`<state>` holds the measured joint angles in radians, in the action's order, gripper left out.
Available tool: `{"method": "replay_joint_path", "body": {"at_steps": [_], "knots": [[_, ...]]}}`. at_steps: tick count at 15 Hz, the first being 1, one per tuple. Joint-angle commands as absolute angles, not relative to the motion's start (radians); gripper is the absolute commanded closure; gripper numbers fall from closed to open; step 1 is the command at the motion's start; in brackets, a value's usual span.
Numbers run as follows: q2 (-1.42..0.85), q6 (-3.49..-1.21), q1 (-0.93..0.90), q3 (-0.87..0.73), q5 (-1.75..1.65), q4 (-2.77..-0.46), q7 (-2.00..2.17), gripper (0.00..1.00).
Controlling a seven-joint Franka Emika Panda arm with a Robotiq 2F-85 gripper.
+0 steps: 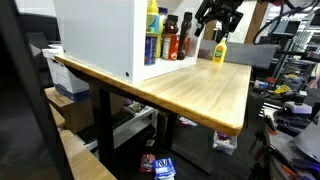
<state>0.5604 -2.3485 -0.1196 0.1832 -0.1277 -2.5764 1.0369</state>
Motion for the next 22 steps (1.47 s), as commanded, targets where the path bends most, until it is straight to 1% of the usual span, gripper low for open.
{"method": "replay_joint_path", "body": {"at_steps": [1, 11, 15, 18, 22], "knots": [[0.527, -2.365, -0.166, 0.188, -0.054, -2.552, 0.863, 0.0], [0.508, -2.356, -0.247, 0.181, 0.095, -2.514, 0.386, 0.0], [0.506, -2.374, -0.247, 0.189, 0.102, -2.517, 0.283, 0.0], [0.499, -2.412, -0.245, 0.194, 0.098, -2.517, 0.242, 0.0], [0.489, -2.532, -0.258, 0.198, 0.113, -2.524, 0.211, 0.0]]}}
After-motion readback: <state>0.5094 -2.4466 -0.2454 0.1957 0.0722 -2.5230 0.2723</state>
